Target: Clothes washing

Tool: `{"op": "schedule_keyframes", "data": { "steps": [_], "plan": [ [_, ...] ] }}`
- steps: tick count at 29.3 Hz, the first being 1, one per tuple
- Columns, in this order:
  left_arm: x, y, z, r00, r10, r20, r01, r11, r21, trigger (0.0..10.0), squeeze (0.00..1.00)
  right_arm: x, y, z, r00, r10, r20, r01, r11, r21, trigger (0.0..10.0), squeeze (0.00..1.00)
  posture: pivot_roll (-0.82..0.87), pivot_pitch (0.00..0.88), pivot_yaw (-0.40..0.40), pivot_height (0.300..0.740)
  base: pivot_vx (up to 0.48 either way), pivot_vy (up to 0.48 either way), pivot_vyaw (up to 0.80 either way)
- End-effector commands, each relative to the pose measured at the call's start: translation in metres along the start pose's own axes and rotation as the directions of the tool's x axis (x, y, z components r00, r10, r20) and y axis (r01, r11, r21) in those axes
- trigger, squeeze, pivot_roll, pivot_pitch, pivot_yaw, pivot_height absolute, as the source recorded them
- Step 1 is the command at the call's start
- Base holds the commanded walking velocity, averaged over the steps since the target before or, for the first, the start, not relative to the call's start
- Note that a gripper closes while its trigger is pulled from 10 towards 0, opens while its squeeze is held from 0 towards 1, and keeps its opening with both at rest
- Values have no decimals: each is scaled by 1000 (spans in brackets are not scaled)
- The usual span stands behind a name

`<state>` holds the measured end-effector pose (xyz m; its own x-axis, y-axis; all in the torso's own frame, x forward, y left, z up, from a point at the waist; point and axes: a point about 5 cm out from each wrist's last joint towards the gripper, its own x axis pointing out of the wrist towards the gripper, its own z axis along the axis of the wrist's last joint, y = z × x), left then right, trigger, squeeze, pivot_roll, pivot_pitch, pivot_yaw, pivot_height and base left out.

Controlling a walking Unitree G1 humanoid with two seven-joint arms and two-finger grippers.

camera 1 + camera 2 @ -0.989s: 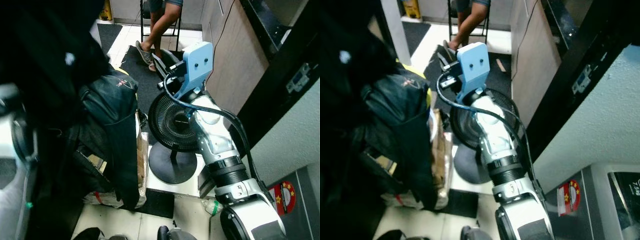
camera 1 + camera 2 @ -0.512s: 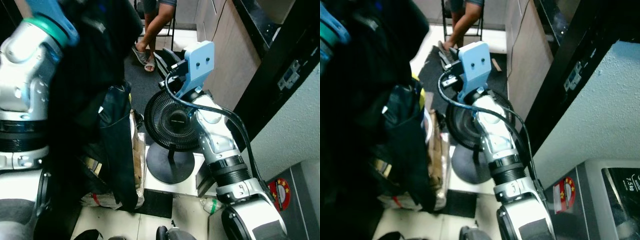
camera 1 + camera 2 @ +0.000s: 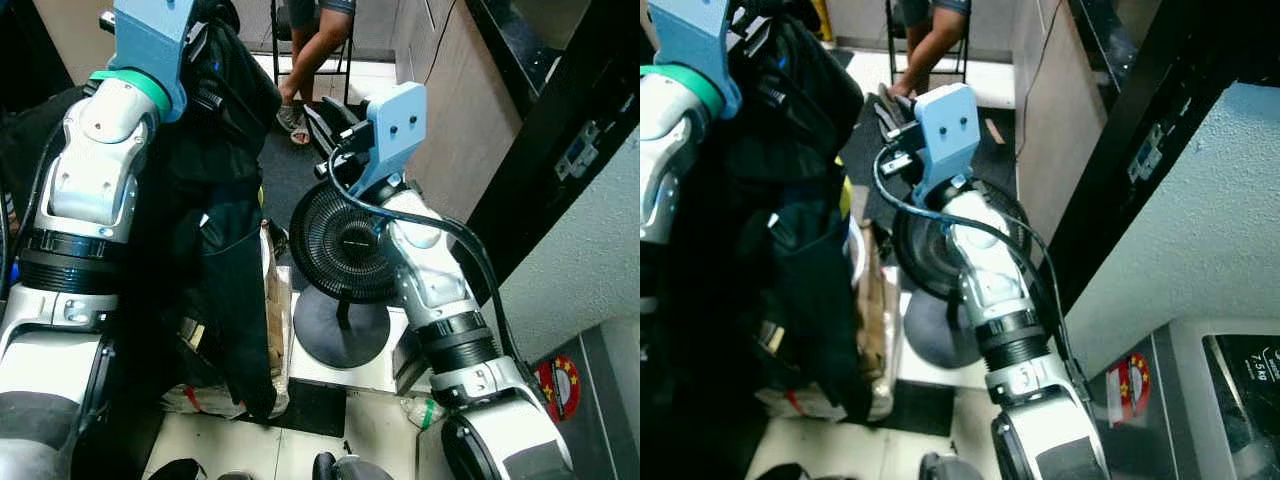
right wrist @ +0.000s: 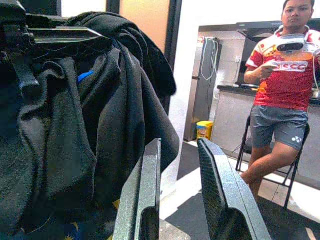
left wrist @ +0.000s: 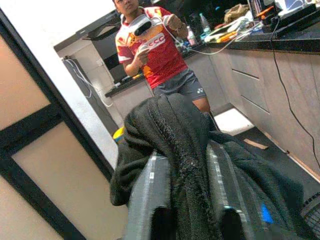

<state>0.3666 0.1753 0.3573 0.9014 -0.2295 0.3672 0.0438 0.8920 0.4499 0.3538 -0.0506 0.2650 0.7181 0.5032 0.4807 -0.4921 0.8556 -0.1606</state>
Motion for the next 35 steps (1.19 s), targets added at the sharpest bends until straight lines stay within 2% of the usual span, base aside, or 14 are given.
{"op": "schedule_keyframes", "data": {
  "steps": [1,4,6,8,10,12,13,14,15,18,23,27,31,35],
  "plan": [
    [-6,4,4,1000,-21,21,20,1000,12,10000,1000,0,1,1,1000,-1,9,1,1000,7,10000,0,123,34,40,740,0,0,0],
    [-11,6,3,999,-38,25,38,999,10,10000,1000,0,1,1,1000,1,9,-1,1000,7,10000,0,123,34,40,740,0,0,0],
    [-20,5,2,989,-145,26,145,989,14,10000,1000,1,2,1,1000,5,10,-5,1000,8,10000,0,127,31,35,740,0,0,0],
    [-20,5,2,989,-145,26,145,989,14,10000,1000,1,2,1,1000,5,10,-5,1000,8,10000,0,127,31,35,740,0,0,0],
    [-33,6,-4,959,-282,-4,282,959,40,10000,1000,1,3,1,1000,10,11,-10,1000,9,10000,0,132,31,32,740,0,0,0],
    [-33,6,-4,959,-282,-4,282,959,40,10000,1000,1,3,1,1000,10,11,-10,1000,9,10000,0,132,31,32,740,0,0,0],
    [-38,10,-6,945,-326,-21,326,944,38,10000,498,1,3,1,1000,11,11,-11,1000,9,10000,0,132,31,32,740,0,0,0],
    [-38,10,-6,945,-326,-21,326,944,38,10000,498,1,3,1,1000,11,11,-11,1000,9,10000,0,132,31,32,740,0,0,0],
    [-41,16,-8,940,-338,-34,340,940,42,10000,0,1,3,1,1000,12,11,-12,1000,10,10000,0,133,34,34,740,0,0,0],
    [-40,29,-11,958,-279,-69,282,959,30,10000,0,1,4,1,1000,13,11,-13,1000,13,10000,0,134,39,32,740,0,0,0],
    [-40,36,-23,966,-214,-147,219,976,19,10000,0,1,5,1,1000,15,11,-15,1000,15,10000,0,132,44,34,740,0,0,0],
    [-44,38,-28,960,-217,-178,226,974,31,10000,0,1,4,1,1000,13,10,-13,1000,16,10000,0,132,44,34,740,0,0,0],
    [-55,36,-29,938,-286,-195,291,957,-1,10000,0,-1,3,1,1000,9,9,-9,1000,16,10000,0,138,57,35,740,0,0,0],
    [-57,37,-38,934,-268,-235,279,960,15,10000,0,0,3,1,1000,9,8,-10,1000,19,10000,0,138,57,35,740,0,0,0]
  ]
}}
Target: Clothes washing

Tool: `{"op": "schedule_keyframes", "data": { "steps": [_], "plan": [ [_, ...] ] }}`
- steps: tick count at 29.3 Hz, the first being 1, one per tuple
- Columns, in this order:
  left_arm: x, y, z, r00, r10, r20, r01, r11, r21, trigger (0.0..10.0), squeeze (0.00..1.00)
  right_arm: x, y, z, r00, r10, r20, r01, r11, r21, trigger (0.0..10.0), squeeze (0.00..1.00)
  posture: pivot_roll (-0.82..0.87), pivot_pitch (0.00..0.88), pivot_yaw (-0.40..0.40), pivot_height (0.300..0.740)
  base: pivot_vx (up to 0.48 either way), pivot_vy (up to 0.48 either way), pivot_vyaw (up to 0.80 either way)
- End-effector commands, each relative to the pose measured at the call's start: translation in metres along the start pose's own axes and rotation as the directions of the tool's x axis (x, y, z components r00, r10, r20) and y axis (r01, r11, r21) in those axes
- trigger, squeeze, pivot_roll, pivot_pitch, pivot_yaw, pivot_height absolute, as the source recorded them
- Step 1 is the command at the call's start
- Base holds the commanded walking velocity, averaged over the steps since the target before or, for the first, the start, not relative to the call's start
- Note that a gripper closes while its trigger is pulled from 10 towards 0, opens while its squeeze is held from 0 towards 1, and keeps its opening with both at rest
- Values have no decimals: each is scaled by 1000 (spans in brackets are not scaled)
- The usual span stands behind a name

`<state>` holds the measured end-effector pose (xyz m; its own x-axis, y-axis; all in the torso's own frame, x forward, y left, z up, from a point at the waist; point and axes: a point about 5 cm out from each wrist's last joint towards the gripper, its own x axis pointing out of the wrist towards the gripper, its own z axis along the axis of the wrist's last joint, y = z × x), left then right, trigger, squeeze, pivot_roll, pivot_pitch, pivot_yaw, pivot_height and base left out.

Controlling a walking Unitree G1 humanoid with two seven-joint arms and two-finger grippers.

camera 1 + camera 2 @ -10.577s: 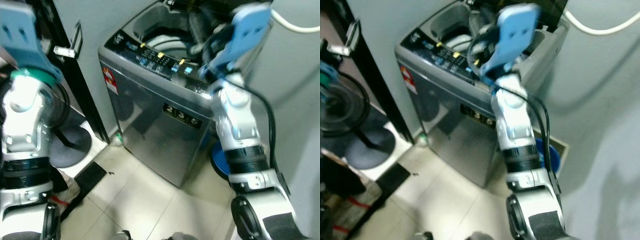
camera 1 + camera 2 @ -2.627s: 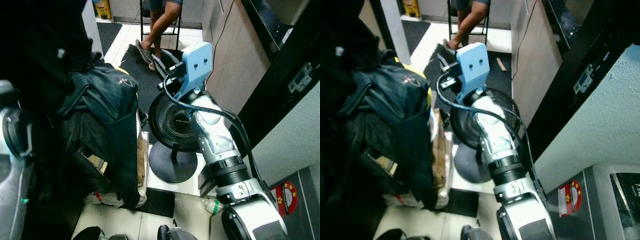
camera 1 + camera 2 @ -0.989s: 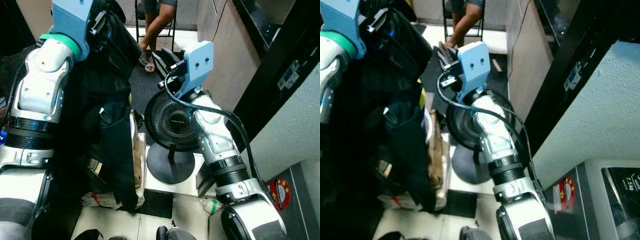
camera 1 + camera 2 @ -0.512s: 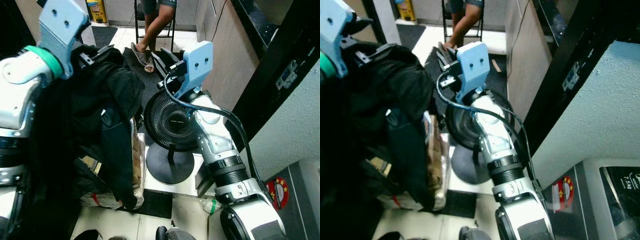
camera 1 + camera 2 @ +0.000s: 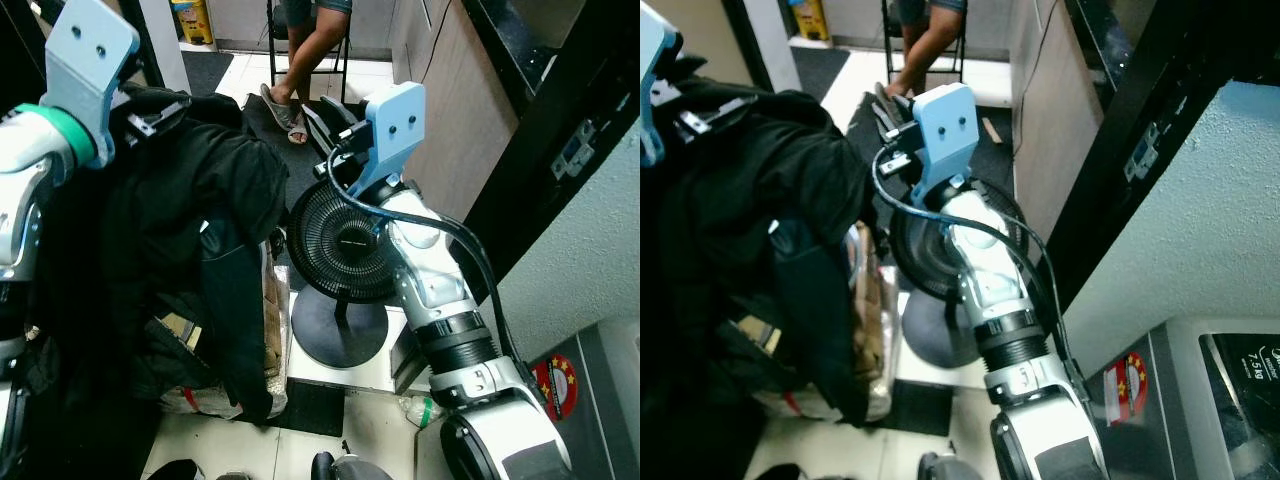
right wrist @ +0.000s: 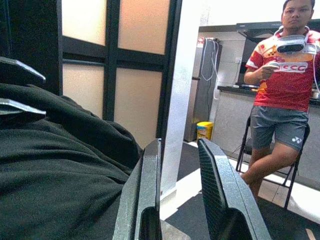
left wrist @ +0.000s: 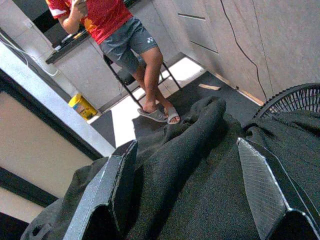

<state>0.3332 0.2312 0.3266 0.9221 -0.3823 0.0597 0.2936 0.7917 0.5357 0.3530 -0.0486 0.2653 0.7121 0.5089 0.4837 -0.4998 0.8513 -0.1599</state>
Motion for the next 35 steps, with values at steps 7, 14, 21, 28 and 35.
{"op": "schedule_keyframes", "data": {
  "steps": [7,14,21,28,35],
  "plan": [
    [-1,3,-22,995,8,-103,-6,1000,20,8275,0,1,3,2,1000,4,11,-4,1000,18,10000,0,135,63,39,740,0,0,0],
    [-4,0,-30,991,-3,-132,4,1000,8,0,0,0,1,2,1000,-4,10,4,1000,21,10000,0,135,65,37,740,0,0,0],
    [-4,2,-28,992,21,-121,-22,1000,-10,0,0,1,1,3,1000,-3,13,2,1000,22,10000,0,136,64,35,740,0,0,0],
    [-2,7,-19,996,60,-69,-63,997,-47,0,0,1,1,3,1000,-3,14,3,1000,23,10000,0,135,63,36,740,0,0,0],
    [0,9,-8,997,81,-2,-80,993,-88,0,0,1,1,3,1000,-4,14,4,1000,23,10000,0,134,62,36,740,0,0,0]
  ]
}}
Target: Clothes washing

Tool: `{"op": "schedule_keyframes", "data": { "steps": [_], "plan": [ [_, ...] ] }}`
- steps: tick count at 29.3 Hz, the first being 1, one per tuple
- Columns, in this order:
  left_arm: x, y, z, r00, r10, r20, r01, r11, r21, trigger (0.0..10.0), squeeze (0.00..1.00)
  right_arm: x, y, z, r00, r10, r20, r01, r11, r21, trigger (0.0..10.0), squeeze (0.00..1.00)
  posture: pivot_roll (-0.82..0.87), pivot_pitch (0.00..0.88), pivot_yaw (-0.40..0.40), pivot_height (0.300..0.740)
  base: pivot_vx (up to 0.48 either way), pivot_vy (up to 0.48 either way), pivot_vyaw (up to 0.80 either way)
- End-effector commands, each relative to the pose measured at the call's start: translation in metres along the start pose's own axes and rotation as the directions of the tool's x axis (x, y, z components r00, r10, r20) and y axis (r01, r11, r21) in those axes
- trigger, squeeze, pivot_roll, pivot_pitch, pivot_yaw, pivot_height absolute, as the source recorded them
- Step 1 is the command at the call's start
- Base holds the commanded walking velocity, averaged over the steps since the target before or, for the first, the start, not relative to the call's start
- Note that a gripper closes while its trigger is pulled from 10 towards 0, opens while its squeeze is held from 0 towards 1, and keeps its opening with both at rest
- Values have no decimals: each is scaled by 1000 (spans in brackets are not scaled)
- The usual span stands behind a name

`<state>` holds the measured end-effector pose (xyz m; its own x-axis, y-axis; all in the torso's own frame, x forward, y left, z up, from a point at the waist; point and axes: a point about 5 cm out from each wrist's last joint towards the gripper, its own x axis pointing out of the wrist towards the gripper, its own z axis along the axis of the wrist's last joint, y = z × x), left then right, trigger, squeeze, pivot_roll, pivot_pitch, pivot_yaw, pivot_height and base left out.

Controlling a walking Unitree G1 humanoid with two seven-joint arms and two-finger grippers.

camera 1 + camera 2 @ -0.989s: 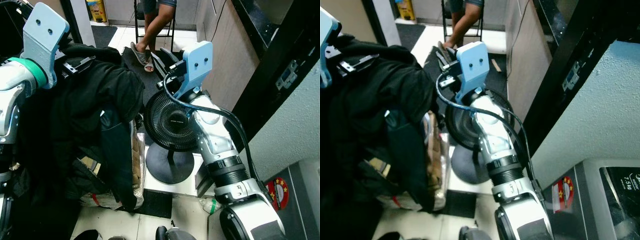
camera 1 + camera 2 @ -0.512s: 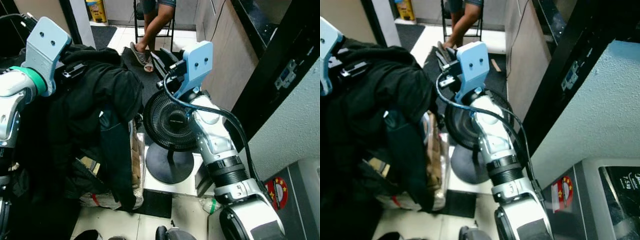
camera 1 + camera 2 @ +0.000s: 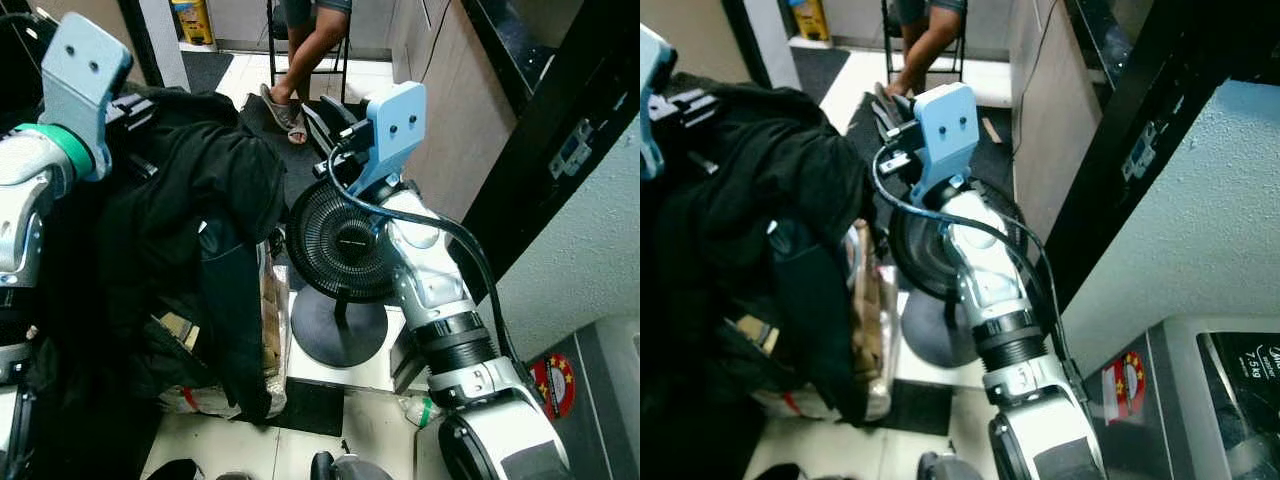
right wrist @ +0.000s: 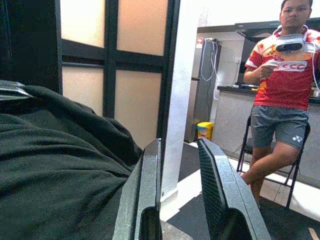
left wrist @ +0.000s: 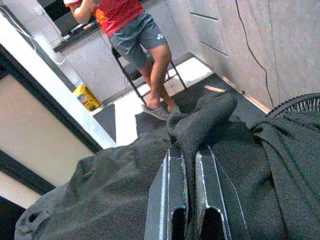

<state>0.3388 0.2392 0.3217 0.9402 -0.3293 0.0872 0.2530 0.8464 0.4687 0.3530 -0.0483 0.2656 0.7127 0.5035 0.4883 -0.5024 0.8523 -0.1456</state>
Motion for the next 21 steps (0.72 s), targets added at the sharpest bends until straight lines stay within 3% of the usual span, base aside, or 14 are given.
{"op": "schedule_keyframes", "data": {
  "steps": [1,2,7,8,9,10,12,14,16,17,18,19,21],
  "plan": [
    [-1,4,1,1000,18,6,-18,1000,-16,0,0,1,0,3,1000,1,10,-1,1000,9,10000,0,134,62,36,740,0,0,0],
    [1,6,11,997,48,61,-44,997,-62,0,0,1,0,3,1000,1,12,-1,1000,9,10000,0,134,62,36,740,0,0,0],
    [1,6,11,997,48,61,-44,997,-62,0,0,1,0,3,1000,1,12,-1,1000,9,10000,0,134,62,36,740,0,0,0],
    [3,12,41,962,133,237,-99,983,-152,10000,0,2,1,4,1000,1,17,-2,1000,10,10000,0,137,52,31,740,0,0,0],
    [3,12,41,962,133,237,-99,983,-152,10000,0,2,1,4,1000,1,17,-2,1000,10,10000,0,137,52,31,740,0,0,0],
    [4,18,74,891,216,400,-120,961,-250,10000,0,4,1,5,1000,3,22,-3,1000,12,10000,0,137,44,25,740,0,0,0],
    [4,18,74,891,216,400,-120,961,-250,10000,0,4,1,5,1000,3,22,-3,1000,12,10000,0,137,44,25,740,0,0,0],
    [8,24,132,736,313,600,-94,925,-368,10000,0,7,2,7,999,8,34,-8,1000,12,10000,0,123,25,33,740,0,0,0],
    [8,24,132,736,313,600,-94,925,-368,10000,0,7,2,7,999,8,34,-8,1000,12,10000,0,123,25,33,740,0,0,0],
    [11,24,150,698,322,640,-80,923,-377,10000,0,7,2,8,999,6,38,-6,1000,10,10000,0,119,24,36,740,0,0,0],
    [11,24,150,698,322,640,-80,923,-377,10000,0,7,2,8,999,6,38,-6,1000,10,10000,0,119,24,36,740,0,0,0],
    [12,23,165,663,325,674,-77,926,-371,10000,0,7,1,9,999,1,41,-2,1000,7,10000,0,115,21,39,740,0,0,0],
    [12,23,165,663,325,674,-77,926,-371,10000,0,7,1,9,999,1,41,-2,1000,7,10000,0,115,21,39,740,0,0,0]
  ]
}}
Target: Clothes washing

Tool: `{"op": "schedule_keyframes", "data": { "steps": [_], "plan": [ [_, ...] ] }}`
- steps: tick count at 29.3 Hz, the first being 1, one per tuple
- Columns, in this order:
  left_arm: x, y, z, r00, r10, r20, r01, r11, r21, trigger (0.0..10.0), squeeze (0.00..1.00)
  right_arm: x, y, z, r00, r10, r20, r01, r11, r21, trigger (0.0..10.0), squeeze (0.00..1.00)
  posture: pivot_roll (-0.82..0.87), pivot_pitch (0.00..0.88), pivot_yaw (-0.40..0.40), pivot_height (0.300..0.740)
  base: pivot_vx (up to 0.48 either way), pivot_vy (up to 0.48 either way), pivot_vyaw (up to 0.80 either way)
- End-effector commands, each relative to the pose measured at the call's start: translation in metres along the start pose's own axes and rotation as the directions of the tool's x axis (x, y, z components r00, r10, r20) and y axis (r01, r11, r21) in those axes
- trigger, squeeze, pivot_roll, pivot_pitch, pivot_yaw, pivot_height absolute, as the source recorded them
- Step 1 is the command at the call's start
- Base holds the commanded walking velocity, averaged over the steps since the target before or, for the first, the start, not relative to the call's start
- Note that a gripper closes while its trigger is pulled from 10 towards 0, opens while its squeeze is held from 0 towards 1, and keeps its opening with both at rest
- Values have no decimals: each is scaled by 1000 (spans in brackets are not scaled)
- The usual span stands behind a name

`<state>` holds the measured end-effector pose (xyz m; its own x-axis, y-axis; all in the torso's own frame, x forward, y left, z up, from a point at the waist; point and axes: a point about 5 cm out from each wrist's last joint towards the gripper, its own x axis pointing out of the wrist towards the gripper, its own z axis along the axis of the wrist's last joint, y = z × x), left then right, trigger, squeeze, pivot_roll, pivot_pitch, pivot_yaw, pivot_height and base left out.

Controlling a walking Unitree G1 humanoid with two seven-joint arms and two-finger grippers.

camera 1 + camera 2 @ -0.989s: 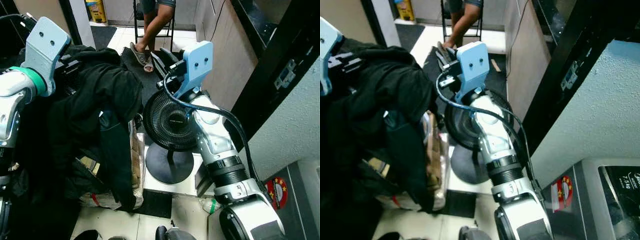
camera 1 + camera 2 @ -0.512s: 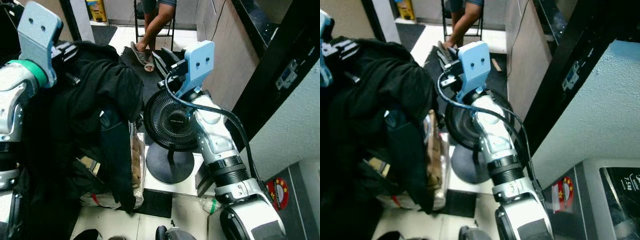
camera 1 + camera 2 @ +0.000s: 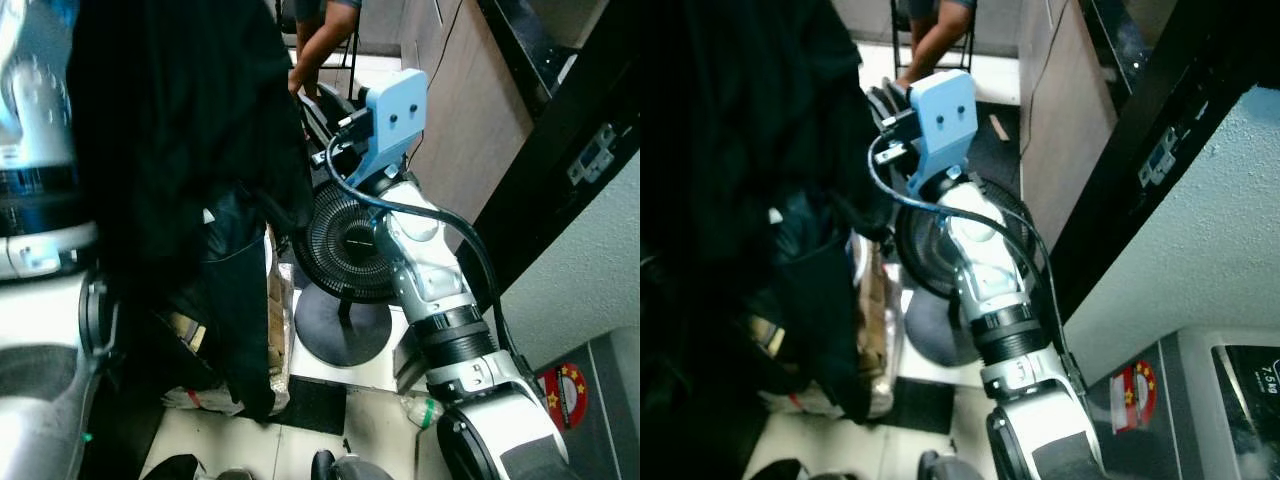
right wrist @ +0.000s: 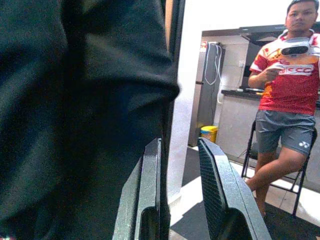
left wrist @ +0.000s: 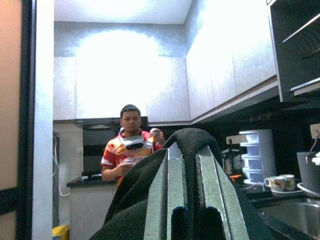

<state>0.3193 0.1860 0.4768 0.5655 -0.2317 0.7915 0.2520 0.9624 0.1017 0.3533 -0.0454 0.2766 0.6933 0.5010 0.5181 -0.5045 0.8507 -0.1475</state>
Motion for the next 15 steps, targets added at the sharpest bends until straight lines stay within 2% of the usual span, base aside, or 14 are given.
{"op": "schedule_keyframes", "data": {
  "steps": [1,3,4,5,6,8,9,11,13,14,15],
  "plan": [
    [9,-8,12,997,-22,68,16,996,86,10000,0,-2,-1,0,1000,-8,7,8,1000,5,10000,0,110,16,42,740,0,0,0],
    [9,-8,12,997,-22,68,16,996,86,10000,0,-2,-1,0,1000,-8,7,8,1000,5,10000,0,110,16,42,740,0,0,0],
    [14,-14,21,993,-43,113,26,988,151,10000,0,-2,-2,1,1000,-12,8,12,1000,3,10000,0,110,16,42,740,0,0,0],
    [14,-14,21,993,-43,113,26,988,151,10000,0,-2,-2,1,1000,-12,8,12,1000,3,10000,0,110,16,42,740,0,0,0],
    [16,-17,26,988,-63,144,35,982,188,10000,0,-3,-2,1,1000,-14,8,14,1000,2,10000,0,110,16,42,740,0,0,0],
    [16,-17,26,988,-63,144,35,982,188,10000,0,-3,-2,1,1000,-14,8,14,1000,2,10000,0,110,16,42,740,0,0,0],
    [16,-18,32,983,-61,175,18,972,235,10000,0,-2,-3,1,1000,-15,9,15,1000,2,10000,0,110,16,42,740,0,0,0],
    [17,-16,34,983,-53,176,9,970,242,10000,0,-1,-2,1,1000,-15,11,15,1000,3,10000,0,120,12,41,740,0,0,0],
    [17,-10,20,996,-30,85,7,965,262,10000,0,-1,-2,2,1000,-21,18,21,1000,8,10000,0,123,18,40,740,0,0,0],
    [17,-10,20,996,-30,85,7,965,262,10000,0,-1,-2,2,1000,-21,18,21,1000,8,10000,0,123,18,40,740,0,0,0],
    [17,-4,11,1000,9,29,-16,962,271,10000,0,-1,-3,2,999,-25,20,24,1000,10,10000,0,125,20,39,740,0,0,0]
  ]
}}
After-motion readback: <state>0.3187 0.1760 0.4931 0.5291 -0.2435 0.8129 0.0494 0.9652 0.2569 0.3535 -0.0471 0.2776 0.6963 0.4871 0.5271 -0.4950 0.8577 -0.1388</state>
